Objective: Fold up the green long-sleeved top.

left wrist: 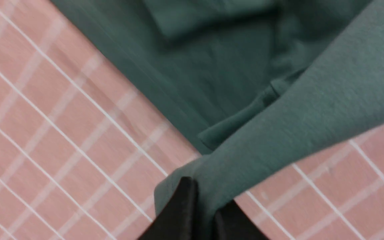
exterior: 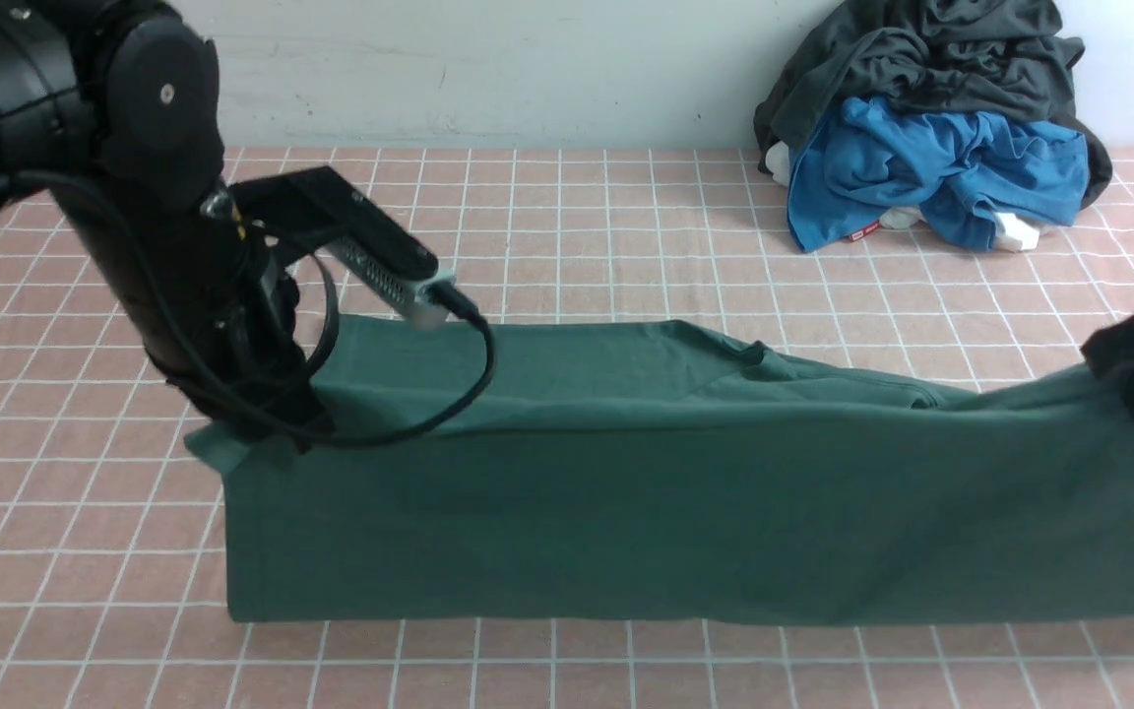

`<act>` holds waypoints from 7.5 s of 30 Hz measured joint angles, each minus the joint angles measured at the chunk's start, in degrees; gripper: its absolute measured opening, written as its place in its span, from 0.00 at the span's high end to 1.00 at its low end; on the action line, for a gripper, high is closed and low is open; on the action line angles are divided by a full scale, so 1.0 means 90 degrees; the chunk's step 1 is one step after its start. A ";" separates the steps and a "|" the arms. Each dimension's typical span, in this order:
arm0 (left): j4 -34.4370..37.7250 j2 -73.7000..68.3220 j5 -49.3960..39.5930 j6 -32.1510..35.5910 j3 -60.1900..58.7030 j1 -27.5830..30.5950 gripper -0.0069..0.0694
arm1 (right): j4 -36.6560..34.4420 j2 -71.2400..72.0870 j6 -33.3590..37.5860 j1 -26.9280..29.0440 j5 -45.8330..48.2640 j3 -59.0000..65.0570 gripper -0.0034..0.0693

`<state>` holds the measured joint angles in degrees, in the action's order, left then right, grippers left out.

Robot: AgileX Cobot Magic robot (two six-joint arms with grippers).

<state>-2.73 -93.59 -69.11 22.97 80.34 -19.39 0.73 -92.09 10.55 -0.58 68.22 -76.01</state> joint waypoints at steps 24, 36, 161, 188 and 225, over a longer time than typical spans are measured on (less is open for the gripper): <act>-0.0250 -0.4104 0.0845 0.0137 0.3755 0.0729 0.85 | 0.0238 -0.3129 -0.0561 0.0086 -0.1533 -0.2123 0.64; -0.0463 -0.4217 0.0792 -0.1085 0.4631 0.0736 0.34 | 0.1218 -0.2655 -0.1879 0.0108 -0.1383 -0.2130 0.31; 0.1650 -0.4681 -0.0148 -0.0319 0.4157 -0.0595 0.89 | -0.0139 -0.2678 -0.1438 -0.1298 -0.2041 -0.0953 0.92; -0.0890 0.3045 0.0050 -0.1912 -0.0199 -0.0524 0.89 | -0.0372 0.2473 -0.1172 -0.1821 -0.2087 0.0149 0.69; -0.1005 1.0245 0.2340 -0.3290 -0.5913 -0.0524 0.89 | -0.0609 0.8005 -0.1172 -0.1821 -0.6299 0.4416 0.97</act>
<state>-11.77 -1.39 -48.06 -6.64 27.12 -24.10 -4.75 -20.05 0.00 -16.97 11.53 -36.26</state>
